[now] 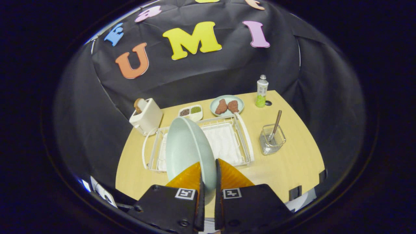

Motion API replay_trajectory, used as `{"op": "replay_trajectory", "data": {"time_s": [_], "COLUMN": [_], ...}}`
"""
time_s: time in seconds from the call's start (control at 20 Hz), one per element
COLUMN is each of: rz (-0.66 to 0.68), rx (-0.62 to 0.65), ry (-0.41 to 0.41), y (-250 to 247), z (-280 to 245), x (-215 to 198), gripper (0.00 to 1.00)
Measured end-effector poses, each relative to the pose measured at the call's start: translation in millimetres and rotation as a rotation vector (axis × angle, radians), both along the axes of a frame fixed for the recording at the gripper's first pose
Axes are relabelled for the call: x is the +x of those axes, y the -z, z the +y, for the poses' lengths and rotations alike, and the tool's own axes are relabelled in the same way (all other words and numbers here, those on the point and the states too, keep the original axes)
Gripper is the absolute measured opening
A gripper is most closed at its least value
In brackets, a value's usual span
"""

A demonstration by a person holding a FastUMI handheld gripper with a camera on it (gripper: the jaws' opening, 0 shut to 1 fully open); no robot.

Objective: Take the plate from the dish rack, then take the spoon from the basket and place it into the plate.

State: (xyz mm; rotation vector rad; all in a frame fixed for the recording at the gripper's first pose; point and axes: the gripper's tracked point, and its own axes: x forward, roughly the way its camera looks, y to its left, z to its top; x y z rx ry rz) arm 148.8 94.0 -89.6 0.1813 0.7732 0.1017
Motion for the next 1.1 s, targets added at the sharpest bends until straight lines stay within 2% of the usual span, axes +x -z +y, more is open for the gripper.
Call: {"op": "replay_trajectory", "data": {"time_s": [0.15, 0.35, 0.65, 0.8, 1.1], "rz": [0.036, 0.096, 0.161, 0.185, 0.217], "rx": [0.047, 0.094, 0.074, 0.152, 0.206], "ry": [-0.019, -0.026, -0.041, -0.071, -0.05], "y": [49, 103, 171, 184, 204], "z": [-2, -8, -25, -24, -47], "x": [-39, -60, -50, -46, -40], "gripper": [0.17, 0.17, 0.19, 0.2, 0.26]}}
